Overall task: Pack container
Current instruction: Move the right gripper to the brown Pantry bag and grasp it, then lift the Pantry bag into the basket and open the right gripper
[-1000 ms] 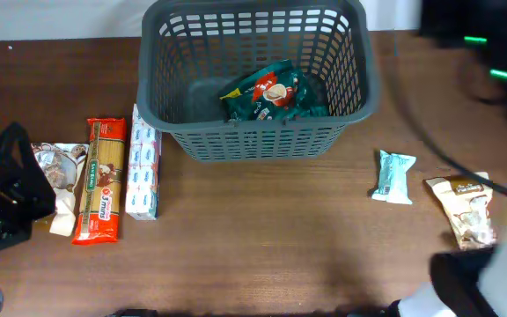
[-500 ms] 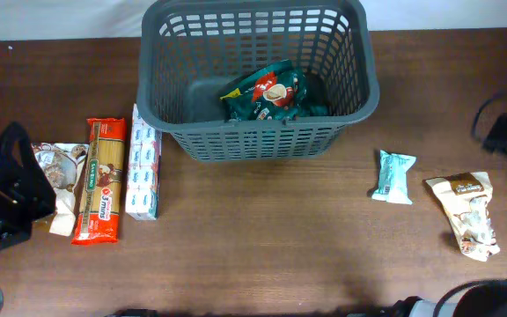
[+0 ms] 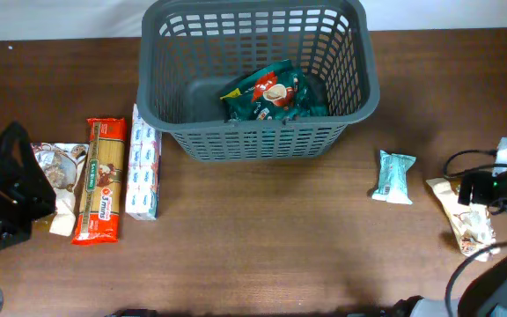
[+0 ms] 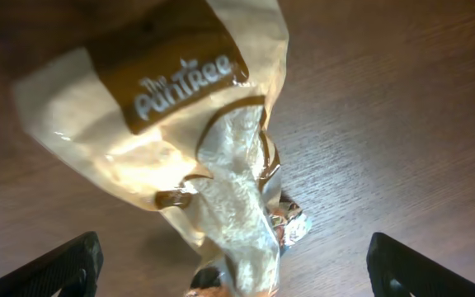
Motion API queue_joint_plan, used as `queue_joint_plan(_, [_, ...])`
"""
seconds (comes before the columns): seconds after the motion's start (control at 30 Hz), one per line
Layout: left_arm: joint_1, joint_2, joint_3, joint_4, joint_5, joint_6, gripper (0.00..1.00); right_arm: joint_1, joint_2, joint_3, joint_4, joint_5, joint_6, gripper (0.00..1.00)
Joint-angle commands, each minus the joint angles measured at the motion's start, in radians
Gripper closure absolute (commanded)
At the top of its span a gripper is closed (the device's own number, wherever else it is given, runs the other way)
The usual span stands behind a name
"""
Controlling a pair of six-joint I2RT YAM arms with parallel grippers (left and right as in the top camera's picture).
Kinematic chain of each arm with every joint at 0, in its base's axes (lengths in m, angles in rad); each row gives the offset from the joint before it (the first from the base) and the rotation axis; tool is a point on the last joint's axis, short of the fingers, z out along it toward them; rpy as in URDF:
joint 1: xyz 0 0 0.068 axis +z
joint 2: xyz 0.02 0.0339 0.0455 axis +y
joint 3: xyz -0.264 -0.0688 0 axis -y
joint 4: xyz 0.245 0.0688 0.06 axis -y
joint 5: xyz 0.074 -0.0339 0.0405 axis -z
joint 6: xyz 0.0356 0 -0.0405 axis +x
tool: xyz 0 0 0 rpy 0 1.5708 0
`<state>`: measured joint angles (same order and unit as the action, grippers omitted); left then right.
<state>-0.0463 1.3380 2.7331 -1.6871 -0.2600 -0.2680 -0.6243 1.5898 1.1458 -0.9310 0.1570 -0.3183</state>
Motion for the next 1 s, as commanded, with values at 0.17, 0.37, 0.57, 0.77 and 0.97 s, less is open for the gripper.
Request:
queue_joint_plan(0.17, [0.003,0.003,0.001,0.000,-0.010,0.016,0.01,-0.005,0.256,-0.013,-0.018,0.062,0.023,0.04])
queue_joint_plan(0.37, [0.003,0.003,0.001,0.000,-0.010,0.016,0.01,-0.005,0.316,-0.013,0.003,0.047,0.047,0.32])
queue_joint_plan(0.57, [0.003,0.003,0.001,0.000,-0.010,0.015,0.00,-0.004,0.314,0.032,0.018,-0.008,0.099,0.96])
queue_joint_plan(0.77, [0.003,0.003,0.001,0.000,-0.010,0.015,0.01,0.006,0.310,0.388,-0.106,-0.293,0.223,0.96])
queue_joint_plan(0.97, [0.003,0.003,0.001,0.000,-0.010,0.015,0.01,0.089,0.309,0.963,-0.314,-0.597,0.257,0.97])
